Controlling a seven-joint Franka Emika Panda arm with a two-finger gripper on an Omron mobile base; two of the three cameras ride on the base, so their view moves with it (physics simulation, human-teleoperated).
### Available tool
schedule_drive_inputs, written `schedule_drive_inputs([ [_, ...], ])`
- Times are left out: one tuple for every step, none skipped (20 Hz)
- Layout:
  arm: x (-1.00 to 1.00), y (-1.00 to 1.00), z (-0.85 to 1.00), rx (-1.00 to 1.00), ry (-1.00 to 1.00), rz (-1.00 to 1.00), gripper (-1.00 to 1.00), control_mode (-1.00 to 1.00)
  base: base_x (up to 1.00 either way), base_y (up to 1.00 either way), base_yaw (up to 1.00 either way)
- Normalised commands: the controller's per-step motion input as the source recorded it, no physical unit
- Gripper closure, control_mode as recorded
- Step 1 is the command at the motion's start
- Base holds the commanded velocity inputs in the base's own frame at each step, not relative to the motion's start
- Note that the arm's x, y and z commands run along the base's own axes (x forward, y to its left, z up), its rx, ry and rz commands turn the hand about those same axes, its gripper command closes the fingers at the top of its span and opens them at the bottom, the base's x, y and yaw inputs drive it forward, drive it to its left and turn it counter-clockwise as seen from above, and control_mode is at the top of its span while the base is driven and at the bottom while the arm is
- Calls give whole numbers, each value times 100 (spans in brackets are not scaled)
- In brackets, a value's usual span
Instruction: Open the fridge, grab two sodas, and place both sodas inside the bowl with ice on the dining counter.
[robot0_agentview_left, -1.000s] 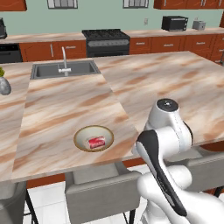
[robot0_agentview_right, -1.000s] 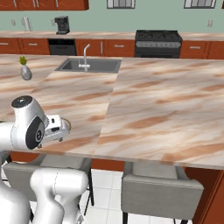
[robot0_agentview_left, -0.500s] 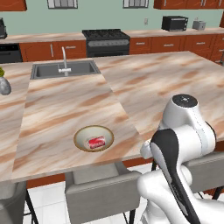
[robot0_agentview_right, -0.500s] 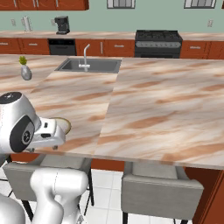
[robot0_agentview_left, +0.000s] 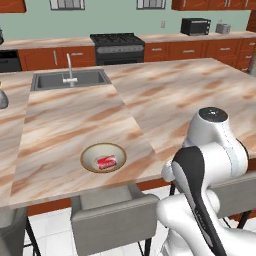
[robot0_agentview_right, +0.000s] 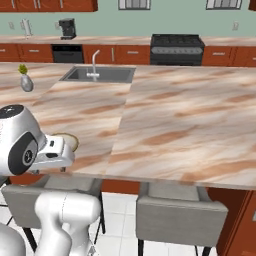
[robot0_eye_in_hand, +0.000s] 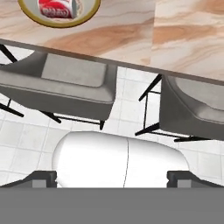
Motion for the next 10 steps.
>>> schedule_drive_inputs([
  [0, 0, 0, 0, 0, 0, -100, 100, -55, -47, -22],
  [0, 0, 0, 0, 0, 0, -100, 100, -58, -53, -23],
  [0, 0, 0, 0, 0, 0, -100, 100, -64, -60, -24],
  [0, 0, 0, 0, 0, 0, -100, 100, -65, -71, -27],
  [0, 0, 0, 0, 0, 0, -100, 100, -65, -72, -27],
  [0, 0, 0, 0, 0, 0, -100, 100, -63, -77, -26],
  [0, 0, 0, 0, 0, 0, -100, 100, -59, -79, -27],
  [0, 0, 0, 0, 0, 0, -100, 100, -52, -85, -28],
  [0, 0, 0, 0, 0, 0, -100, 100, -48, -87, -29],
  [0, 0, 0, 0, 0, 0, -100, 100, -46, -91, -28],
])
